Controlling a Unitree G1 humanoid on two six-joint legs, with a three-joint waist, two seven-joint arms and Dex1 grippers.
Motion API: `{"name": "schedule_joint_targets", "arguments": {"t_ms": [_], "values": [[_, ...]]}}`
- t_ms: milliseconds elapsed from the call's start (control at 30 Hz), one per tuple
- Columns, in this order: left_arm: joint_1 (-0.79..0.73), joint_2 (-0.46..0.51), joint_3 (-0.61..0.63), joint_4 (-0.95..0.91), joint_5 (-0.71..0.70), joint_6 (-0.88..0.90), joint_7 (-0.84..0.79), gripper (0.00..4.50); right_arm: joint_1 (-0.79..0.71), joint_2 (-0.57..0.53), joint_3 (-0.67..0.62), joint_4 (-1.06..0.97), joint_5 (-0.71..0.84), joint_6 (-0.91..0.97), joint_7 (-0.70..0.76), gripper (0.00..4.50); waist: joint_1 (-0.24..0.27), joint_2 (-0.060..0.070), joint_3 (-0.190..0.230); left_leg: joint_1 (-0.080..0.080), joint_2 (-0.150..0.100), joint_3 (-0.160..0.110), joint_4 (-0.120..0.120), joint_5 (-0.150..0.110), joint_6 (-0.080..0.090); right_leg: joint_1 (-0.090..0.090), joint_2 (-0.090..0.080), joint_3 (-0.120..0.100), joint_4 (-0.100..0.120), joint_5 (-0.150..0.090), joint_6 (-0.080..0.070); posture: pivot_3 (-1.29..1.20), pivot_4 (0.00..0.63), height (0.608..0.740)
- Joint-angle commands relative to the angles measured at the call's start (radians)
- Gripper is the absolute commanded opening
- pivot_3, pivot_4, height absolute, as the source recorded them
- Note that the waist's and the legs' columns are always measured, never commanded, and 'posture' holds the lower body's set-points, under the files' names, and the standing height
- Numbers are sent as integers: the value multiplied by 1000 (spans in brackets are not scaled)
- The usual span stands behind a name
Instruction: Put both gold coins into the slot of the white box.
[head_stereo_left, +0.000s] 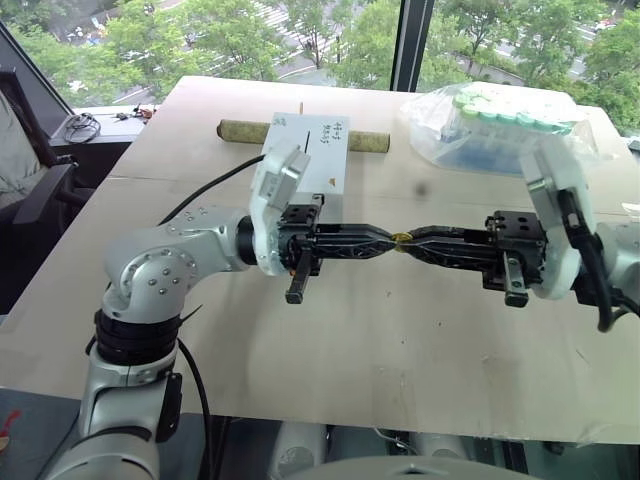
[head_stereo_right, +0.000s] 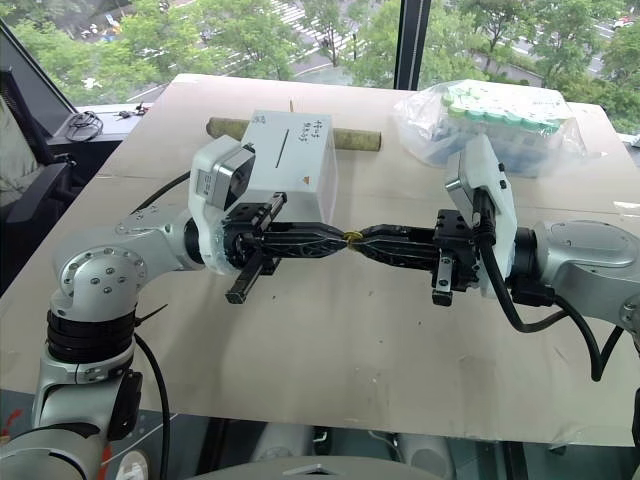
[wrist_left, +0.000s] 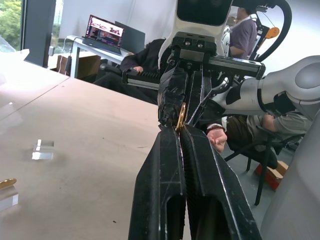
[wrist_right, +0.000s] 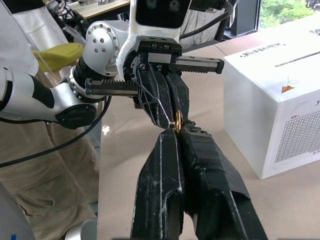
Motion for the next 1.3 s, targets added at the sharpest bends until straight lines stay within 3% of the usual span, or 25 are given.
{"name": "schedule_joint_targets", "arguments": {"t_ms": [33,67,133,233,333,500,633,733,867,1000,1100,1300], "values": [[-29,-12,6,-15,-22,1,13,90,-14,6,-7,-27,5,-28,21,0,0,0,0,0,0,0,0,0,0,0,0,0,0,0,0,0,150,740],[-34,-14,8,-14,-25,4,19,0,-15,7,-7,-22,17,-27,21,593,0,0,0,0,0,0,0,0,0,0,0,0,0,0,0,0,150,740],[-41,-18,12,-11,-34,12,30,0,-16,4,-12,-17,36,-26,30,1253,1,0,0,0,0,0,0,0,0,0,0,0,0,0,0,0,150,740],[-37,-14,23,-8,-44,18,38,0,-16,6,-22,-10,30,-37,13,2916,0,0,0,0,0,0,0,0,0,0,0,0,0,1,1,0,150,740],[-12,3,45,-16,-47,16,50,0,9,-19,-61,-10,0,-43,8,4092,-1,0,0,0,0,0,0,0,0,0,0,0,0,1,1,0,150,740],[27,29,115,-35,-35,-4,133,0,84,-72,-131,-45,-157,-68,47,4092,1,0,0,0,0,0,0,0,0,0,0,0,0,1,1,0,150,740],[48,17,181,-130,98,-79,372,0,224,-143,-259,-72,-395,-130,116,4092,3,-1,0,0,0,0,0,0,0,0,0,0,0,0,1,0,150,740],[26,30,160,-200,237,-50,586,0,291,-156,-296,-81,-523,-187,159,4092,5,-1,1,0,0,0,0,0,0,0,0,0,0,0,1,0,150,740],[-68,-4,115,-263,387,79,882,0,270,-127,-297,-48,-550,-225,182,4092,3,-2,1,1,0,0,0,0,0,0,0,1,0,1,2,0,150,740],[-194,-45,48,-283,478,267,1044,0,223,-116,-234,-10,-601,-251,212,4092,2,-4,2,0,-1,0,0,0,0,0,0,2,0,1,3,0,150,740],[-291,-167,22,-247,570,431,1180,0,178,-115,-208,22,-613,-259,251,4092,4,-5,3,0,-1,0,0,0,0,0,0,2,0,1,3,0,150,740],[-380,-278,36,-175,707,555,1245,0,99,-123,-181,54,-624,-256,297,4092,0,-8,5,0,-1,0,0,0,0,0,0,1,0,1,3,0,150,740]]}}
